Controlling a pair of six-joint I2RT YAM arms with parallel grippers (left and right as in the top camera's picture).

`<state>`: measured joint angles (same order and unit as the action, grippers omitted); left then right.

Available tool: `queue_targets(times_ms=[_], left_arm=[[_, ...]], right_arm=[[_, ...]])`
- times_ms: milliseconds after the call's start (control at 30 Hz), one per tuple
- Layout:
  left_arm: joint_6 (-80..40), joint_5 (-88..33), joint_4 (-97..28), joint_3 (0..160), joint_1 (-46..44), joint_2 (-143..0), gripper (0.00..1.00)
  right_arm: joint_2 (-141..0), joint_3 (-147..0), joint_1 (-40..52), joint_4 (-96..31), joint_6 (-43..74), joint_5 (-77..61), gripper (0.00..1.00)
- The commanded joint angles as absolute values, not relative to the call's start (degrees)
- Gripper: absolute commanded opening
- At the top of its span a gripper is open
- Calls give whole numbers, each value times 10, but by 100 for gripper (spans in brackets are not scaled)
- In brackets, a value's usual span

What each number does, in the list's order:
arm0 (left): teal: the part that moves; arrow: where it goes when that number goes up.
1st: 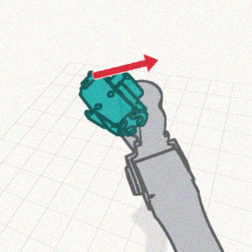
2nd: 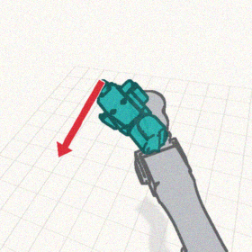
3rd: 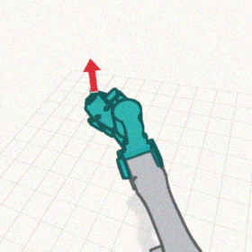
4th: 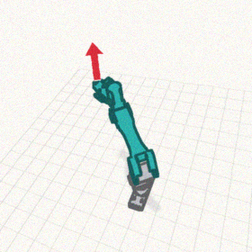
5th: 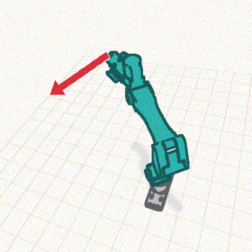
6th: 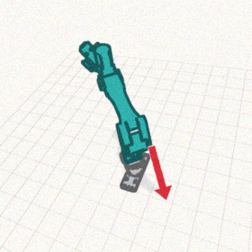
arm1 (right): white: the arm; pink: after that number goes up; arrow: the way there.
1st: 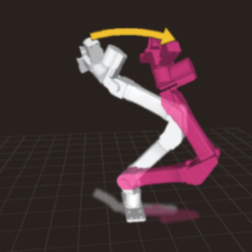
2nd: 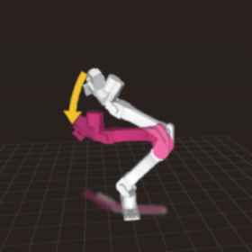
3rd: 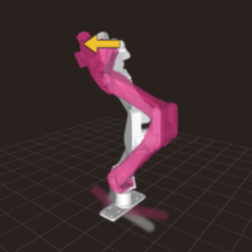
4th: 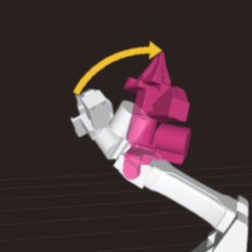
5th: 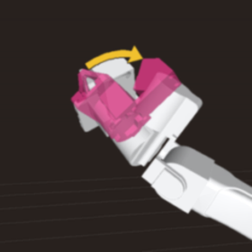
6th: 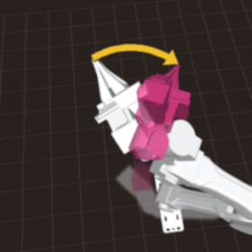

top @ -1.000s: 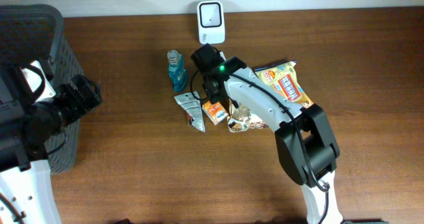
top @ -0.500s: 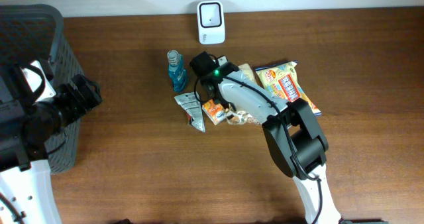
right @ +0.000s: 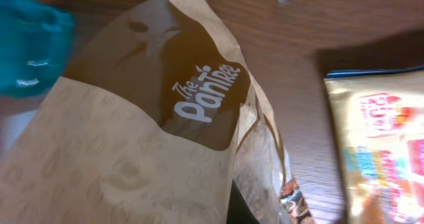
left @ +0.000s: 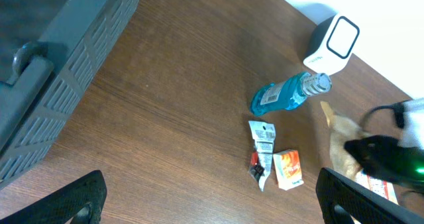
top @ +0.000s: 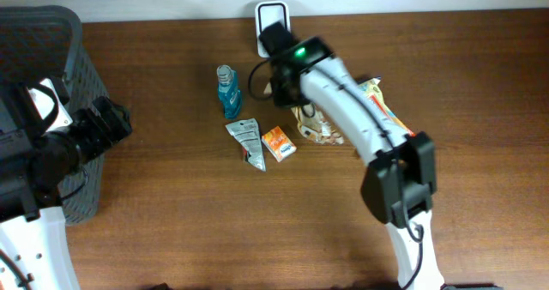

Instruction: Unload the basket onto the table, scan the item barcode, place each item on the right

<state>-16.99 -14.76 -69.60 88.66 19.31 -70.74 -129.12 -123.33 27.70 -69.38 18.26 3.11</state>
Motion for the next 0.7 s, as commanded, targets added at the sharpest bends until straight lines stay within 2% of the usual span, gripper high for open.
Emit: queue_targets(times_ms=[0,100,200,400,500,600,667], left_arm=[[-175,-152,-697,885,196,-707,99],[-175,-152,-697,885,196,-707,99],[-175,-152,-697,885,196,-707,99],[-175,-152,-697,885,196,-707,99],[-175,-152,-697,885,196,-707,99],[-175,-152,-697,885,196,-707,99],[-175,-152,-697,885,196,-707,99]], right_arm=[[-1272,-1237,214,-706,148,-234,4],[-1273,-1215,171,-706,118,-384,4],[-1274,-1171,138,-702,111,-450,4],[-1279,-1054,107,-635,146,-445,4],[-1279,-1047,87,-628,182,-326,5],[-1279,-1048,76,-635,185,-229,25],[-1279,-1048,74,-643,185,-157,31]])
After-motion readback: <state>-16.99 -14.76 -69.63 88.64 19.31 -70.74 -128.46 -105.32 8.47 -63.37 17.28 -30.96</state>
